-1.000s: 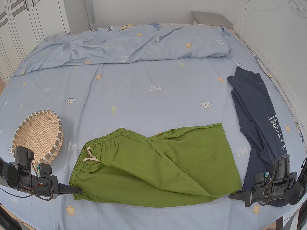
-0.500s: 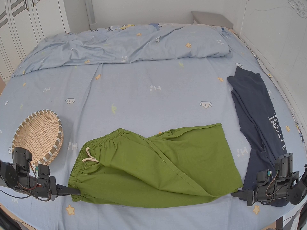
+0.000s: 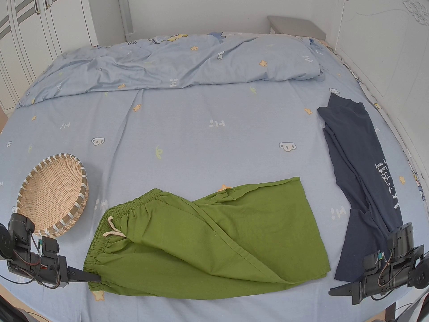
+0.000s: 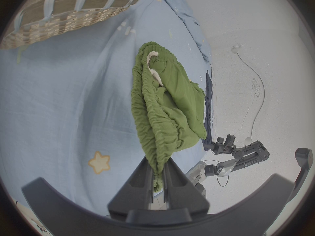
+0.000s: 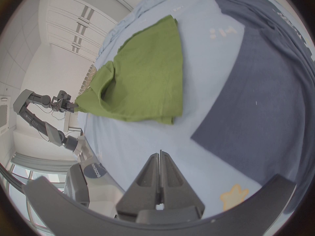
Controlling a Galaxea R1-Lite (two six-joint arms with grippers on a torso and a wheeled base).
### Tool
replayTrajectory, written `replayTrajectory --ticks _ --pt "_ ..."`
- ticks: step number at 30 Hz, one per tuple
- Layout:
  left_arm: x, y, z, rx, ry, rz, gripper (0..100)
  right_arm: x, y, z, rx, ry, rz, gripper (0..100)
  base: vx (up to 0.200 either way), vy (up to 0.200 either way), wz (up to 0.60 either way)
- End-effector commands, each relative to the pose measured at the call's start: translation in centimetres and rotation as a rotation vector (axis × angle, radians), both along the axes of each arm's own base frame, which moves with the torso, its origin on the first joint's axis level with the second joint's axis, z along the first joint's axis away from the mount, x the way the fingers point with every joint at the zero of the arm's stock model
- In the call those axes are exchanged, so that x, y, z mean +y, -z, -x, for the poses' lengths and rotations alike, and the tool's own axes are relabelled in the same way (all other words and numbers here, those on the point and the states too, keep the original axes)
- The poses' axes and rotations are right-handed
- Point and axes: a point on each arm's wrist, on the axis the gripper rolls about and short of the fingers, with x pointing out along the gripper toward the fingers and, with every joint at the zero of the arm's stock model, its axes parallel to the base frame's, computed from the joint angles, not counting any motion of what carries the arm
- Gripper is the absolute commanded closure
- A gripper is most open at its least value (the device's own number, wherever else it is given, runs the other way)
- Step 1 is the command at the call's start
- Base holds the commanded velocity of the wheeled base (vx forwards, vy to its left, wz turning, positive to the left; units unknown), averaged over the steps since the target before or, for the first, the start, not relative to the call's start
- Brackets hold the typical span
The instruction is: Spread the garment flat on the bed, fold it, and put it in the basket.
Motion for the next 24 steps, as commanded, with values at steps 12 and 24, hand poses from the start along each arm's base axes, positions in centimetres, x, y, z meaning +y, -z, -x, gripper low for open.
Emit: replayTrajectory --ticks 12,24 --pt "0.1 0.1 0.7 0.059 -0.009 0.002 0 -0.2 -1.1 2.8 0.025 -0.028 0.005 100 0.0 0.0 0.0" --pt "-0.3 -3.8 2.3 -0.032 -0.042 -0.079 0 -0.2 -1.5 2.7 -0.026 -0.024 -0.001 100 0.0 0.0 0.0"
